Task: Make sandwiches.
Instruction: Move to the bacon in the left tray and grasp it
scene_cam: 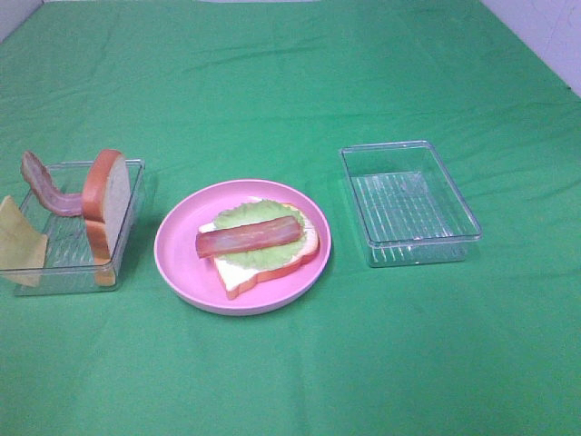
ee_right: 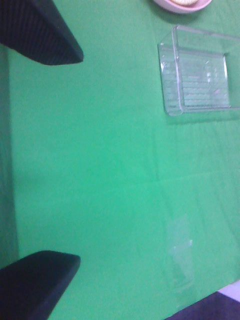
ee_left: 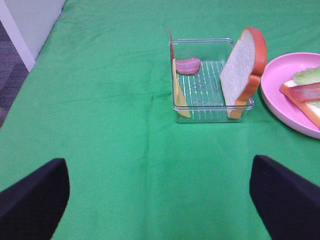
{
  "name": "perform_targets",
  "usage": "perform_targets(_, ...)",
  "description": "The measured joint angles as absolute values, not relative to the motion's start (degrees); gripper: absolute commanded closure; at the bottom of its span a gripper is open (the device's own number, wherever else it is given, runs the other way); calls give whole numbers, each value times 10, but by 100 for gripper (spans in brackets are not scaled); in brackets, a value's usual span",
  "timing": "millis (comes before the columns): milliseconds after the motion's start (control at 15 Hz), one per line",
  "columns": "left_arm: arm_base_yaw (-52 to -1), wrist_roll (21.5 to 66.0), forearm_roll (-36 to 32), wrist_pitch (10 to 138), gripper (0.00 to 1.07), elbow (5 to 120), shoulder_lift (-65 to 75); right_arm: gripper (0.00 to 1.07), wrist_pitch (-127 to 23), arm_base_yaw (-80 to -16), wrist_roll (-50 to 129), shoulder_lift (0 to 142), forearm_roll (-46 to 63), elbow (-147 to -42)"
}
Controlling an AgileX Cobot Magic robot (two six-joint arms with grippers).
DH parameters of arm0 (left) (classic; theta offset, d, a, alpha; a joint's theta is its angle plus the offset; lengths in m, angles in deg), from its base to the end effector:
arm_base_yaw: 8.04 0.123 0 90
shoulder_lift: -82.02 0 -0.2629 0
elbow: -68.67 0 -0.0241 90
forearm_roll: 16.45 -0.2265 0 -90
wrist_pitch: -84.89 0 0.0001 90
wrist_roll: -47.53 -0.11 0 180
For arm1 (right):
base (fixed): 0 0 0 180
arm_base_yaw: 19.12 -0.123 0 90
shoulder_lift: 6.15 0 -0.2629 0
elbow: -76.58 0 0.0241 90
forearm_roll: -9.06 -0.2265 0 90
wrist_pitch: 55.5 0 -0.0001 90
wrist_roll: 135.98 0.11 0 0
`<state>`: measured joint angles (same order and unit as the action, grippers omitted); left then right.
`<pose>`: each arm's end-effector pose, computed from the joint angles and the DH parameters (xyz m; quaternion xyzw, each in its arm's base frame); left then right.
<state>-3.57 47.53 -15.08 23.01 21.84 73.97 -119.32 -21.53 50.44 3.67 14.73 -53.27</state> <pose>0.0094 -0.0016 0.2602 -0.0325 0.8509 0.0085 0.5243 0.0165 -0.0091 0.2412 0.0325 0.8804 -0.0131 0.4729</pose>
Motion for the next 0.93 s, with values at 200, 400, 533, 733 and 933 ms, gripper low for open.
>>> perform_targets(200,-36,475,-151,230,16,218,740,11,-1193,-215,469,21,126,-531)
perform_targets(400,-36,475,-151,230,16,218,740,11,-1192,-215,464,21,123,-531)
perform_targets(533,-36,475,-151,230,16,218,740,11,-1192,-215,461,21,121,-531)
perform_targets(733,-36,475,-151,230,16,218,740,11,-1192,-215,461,21,121,-531)
perform_targets(933,-36,475,-151,230,16,218,740,11,-1192,-215,461,21,121,-531)
